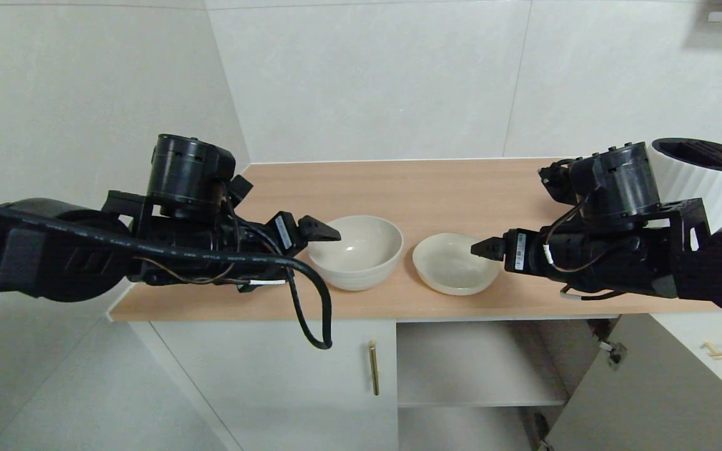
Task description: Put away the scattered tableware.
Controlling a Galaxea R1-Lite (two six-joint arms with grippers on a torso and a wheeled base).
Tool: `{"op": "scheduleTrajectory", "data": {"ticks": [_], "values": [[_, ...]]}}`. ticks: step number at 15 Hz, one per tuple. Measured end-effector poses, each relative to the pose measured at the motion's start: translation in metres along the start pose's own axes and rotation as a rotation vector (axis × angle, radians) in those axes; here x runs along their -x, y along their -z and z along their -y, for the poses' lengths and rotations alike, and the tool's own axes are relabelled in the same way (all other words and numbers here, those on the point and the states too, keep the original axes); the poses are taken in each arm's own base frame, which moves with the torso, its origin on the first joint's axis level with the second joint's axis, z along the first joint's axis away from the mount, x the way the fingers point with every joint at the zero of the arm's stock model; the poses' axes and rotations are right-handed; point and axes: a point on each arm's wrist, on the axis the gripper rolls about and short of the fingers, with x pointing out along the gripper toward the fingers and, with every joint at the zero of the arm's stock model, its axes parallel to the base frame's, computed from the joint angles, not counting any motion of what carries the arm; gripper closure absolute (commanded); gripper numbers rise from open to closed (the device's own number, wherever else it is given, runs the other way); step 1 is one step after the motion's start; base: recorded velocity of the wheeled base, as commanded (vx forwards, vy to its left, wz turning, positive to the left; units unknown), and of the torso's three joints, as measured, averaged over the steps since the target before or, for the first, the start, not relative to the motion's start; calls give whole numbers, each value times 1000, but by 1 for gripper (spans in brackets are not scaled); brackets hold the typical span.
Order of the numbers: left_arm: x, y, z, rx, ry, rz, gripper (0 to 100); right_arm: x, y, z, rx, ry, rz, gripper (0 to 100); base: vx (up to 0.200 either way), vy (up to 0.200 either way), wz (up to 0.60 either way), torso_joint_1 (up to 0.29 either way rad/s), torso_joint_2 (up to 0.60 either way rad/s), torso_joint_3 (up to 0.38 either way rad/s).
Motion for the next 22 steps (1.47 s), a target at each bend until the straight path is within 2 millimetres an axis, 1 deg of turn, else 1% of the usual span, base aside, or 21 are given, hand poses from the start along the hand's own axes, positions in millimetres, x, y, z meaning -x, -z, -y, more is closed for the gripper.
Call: {"op": "scheduleTrajectory", "data": {"ticks": [4,8,9,14,18,22], "values": [[-17,1,-2,11,-47,50,0,-1,0,0,0,1,-2,0,0,0,0,0,0,0],[-27,3,-5,15,-72,47,0,0,0,0,0,0,-2,0,0,0,0,0,0,0],[-28,4,-5,16,-75,43,100,0,0,0,0,0,-1,0,0,0,0,0,0,0],[-32,5,-7,17,-83,36,100,1,0,0,1,2,2,0,0,0,0,0,0,0],[-31,5,-6,17,-81,36,100,-1,0,0,2,12,4,0,0,0,0,0,0,0],[-29,4,-5,19,-76,41,100,-13,0,-1,6,109,37,0,0,0,0,0,0,0]]}}
